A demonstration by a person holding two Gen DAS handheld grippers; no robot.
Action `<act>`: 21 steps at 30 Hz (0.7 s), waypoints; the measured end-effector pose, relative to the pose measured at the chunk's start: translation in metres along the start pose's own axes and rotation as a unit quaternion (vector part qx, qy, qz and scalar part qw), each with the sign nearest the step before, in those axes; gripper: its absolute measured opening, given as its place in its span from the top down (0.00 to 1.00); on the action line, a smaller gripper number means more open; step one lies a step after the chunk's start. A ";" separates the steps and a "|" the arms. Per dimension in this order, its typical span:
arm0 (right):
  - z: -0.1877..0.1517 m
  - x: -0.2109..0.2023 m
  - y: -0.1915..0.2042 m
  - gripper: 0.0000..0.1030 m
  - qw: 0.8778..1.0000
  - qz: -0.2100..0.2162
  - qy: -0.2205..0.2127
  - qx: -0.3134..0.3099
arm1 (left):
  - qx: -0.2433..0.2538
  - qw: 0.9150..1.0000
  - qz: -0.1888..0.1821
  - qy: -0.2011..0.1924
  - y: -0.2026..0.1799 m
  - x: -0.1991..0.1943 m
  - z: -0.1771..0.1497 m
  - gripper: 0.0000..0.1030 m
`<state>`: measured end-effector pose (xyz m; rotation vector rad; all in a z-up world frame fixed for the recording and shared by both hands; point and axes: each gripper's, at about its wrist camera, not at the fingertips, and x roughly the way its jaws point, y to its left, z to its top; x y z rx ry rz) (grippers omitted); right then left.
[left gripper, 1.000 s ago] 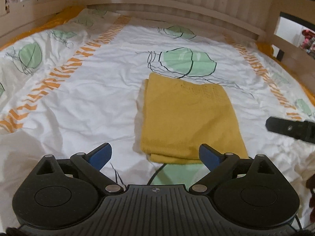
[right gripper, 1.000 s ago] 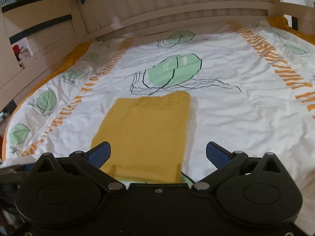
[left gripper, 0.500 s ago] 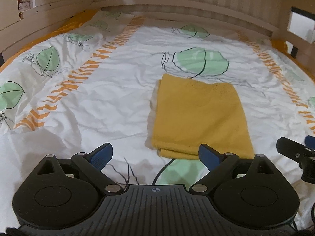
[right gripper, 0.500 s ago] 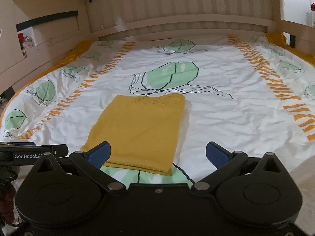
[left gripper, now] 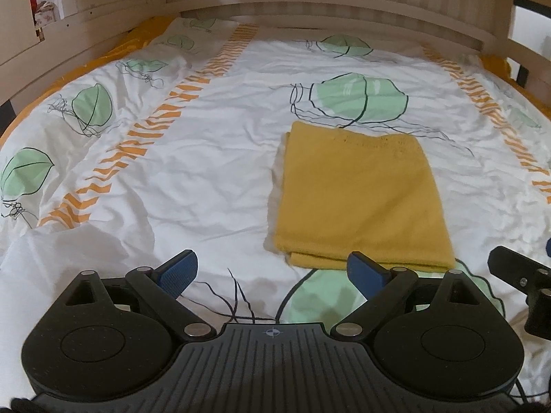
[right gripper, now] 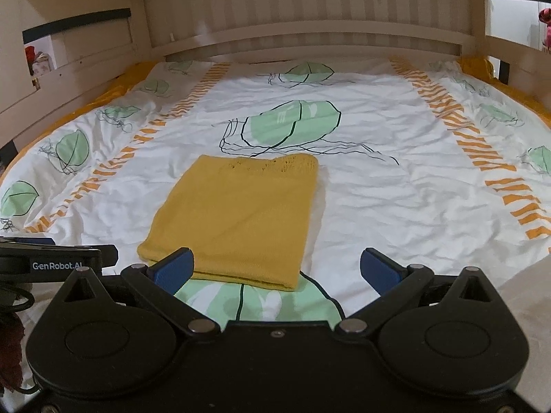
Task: Fold small clothes
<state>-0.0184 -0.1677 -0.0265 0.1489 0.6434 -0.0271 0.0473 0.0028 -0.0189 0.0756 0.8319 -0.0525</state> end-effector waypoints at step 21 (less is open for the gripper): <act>0.000 0.004 -0.007 0.01 1.000 0.011 0.017 0.017 | -0.009 1.000 -0.001 0.012 0.011 0.000 0.000 0.08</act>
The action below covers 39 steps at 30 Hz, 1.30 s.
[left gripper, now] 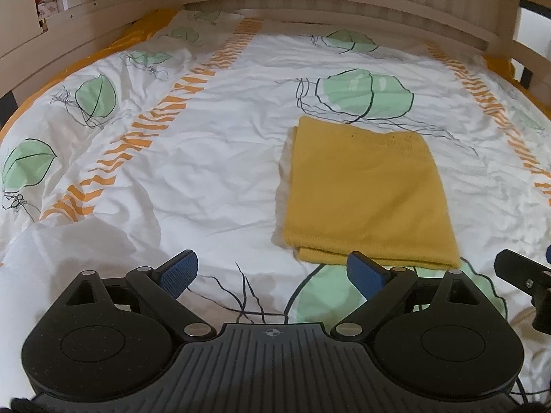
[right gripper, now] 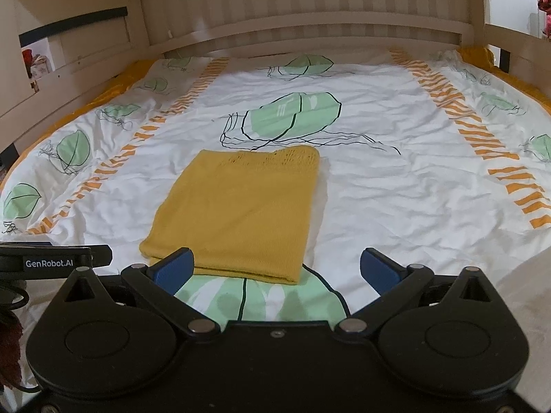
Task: Fold small clothes
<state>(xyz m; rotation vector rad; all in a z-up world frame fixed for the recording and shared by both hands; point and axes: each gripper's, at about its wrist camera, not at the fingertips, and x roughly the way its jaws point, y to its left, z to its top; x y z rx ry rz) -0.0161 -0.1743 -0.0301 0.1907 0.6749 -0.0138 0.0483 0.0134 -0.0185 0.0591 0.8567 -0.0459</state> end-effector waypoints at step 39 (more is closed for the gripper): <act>-0.004 0.007 -0.002 0.00 0.999 0.018 0.034 0.028 | 0.002 0.999 -0.021 0.038 -0.005 0.011 -0.006 0.08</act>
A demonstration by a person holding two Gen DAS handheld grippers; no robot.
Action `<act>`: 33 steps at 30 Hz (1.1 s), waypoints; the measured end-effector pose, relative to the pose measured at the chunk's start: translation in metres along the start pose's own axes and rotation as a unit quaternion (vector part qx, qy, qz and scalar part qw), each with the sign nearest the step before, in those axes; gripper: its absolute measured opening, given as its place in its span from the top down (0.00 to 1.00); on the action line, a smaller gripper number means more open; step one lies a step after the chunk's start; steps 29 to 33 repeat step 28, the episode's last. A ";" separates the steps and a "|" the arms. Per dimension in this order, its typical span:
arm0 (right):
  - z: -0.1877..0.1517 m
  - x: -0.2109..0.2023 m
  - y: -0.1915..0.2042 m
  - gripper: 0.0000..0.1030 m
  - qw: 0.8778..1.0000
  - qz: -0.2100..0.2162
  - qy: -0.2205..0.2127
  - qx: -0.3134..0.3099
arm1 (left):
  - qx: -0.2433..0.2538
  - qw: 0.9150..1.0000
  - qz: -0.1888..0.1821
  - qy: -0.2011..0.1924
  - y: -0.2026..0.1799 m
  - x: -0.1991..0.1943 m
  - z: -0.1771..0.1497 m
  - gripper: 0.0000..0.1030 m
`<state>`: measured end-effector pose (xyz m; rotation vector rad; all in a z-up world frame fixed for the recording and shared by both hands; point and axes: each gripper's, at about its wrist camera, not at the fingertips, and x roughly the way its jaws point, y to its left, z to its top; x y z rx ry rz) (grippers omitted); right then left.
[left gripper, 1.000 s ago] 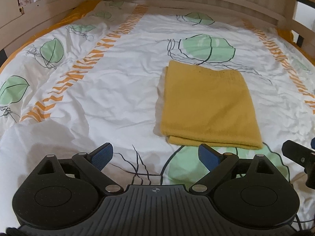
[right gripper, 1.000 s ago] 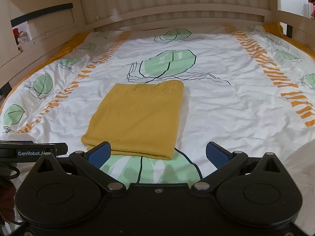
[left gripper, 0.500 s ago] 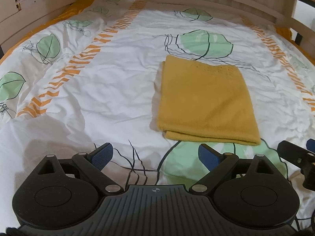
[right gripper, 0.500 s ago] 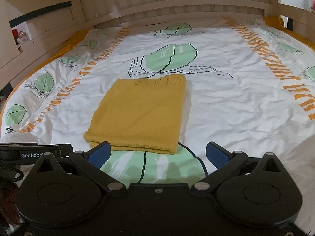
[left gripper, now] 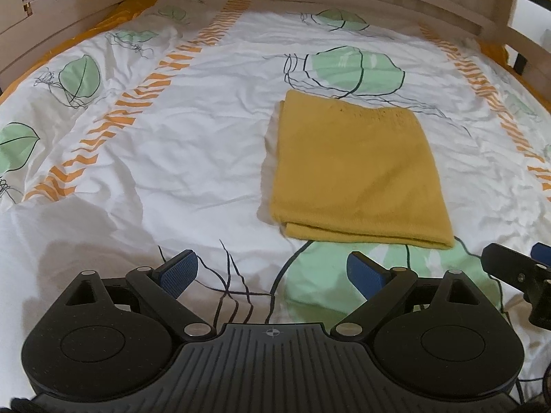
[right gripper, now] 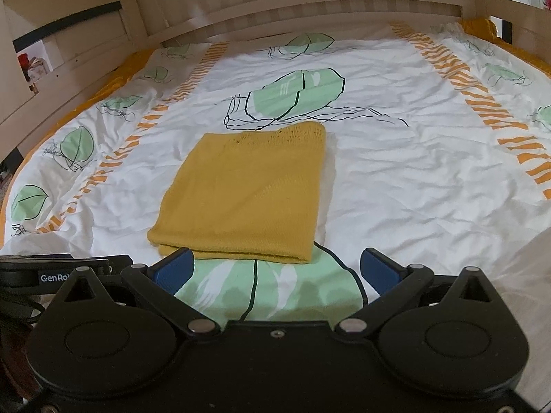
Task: Fold small clothes
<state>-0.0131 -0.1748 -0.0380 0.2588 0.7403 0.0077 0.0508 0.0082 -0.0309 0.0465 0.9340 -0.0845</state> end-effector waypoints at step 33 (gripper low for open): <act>0.000 0.009 0.003 0.00 1.000 0.006 0.015 0.006 | 0.002 1.000 -0.009 0.009 -0.002 0.007 0.001 0.08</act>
